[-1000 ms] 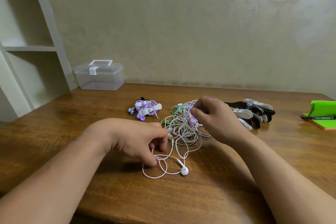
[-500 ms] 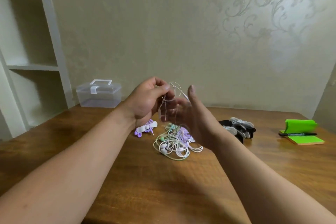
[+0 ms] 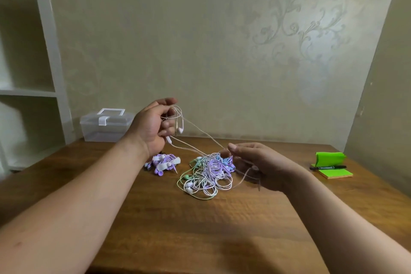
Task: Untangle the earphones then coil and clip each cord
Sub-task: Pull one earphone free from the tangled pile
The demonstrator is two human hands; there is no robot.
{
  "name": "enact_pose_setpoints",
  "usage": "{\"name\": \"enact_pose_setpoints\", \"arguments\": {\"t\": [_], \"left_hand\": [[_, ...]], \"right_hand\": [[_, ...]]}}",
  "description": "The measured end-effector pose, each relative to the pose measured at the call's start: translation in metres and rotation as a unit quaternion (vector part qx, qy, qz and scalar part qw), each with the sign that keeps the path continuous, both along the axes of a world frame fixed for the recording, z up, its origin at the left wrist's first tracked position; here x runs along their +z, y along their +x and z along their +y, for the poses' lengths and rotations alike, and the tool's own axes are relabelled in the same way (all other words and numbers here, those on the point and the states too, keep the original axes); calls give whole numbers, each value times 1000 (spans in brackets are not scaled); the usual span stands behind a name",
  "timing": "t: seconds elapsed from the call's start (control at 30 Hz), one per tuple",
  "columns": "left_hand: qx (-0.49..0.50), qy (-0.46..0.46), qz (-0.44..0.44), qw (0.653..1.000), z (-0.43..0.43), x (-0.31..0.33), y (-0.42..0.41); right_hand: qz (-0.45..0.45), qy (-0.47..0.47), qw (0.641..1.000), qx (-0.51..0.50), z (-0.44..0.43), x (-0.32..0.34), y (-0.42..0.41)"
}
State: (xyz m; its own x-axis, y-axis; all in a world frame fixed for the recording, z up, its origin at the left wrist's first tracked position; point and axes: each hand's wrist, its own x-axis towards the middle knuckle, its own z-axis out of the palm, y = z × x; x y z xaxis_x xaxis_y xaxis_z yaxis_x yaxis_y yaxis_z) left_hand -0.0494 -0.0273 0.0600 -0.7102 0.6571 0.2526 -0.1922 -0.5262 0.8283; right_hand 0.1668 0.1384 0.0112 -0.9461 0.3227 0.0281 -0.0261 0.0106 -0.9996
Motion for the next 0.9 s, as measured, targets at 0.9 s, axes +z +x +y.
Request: {"name": "enact_pose_setpoints", "arguments": {"t": [0.9], "left_hand": [[-67, -269, 190, 942, 0, -66, 23]], "right_hand": [[154, -140, 955, -213, 13, 9, 27]]}}
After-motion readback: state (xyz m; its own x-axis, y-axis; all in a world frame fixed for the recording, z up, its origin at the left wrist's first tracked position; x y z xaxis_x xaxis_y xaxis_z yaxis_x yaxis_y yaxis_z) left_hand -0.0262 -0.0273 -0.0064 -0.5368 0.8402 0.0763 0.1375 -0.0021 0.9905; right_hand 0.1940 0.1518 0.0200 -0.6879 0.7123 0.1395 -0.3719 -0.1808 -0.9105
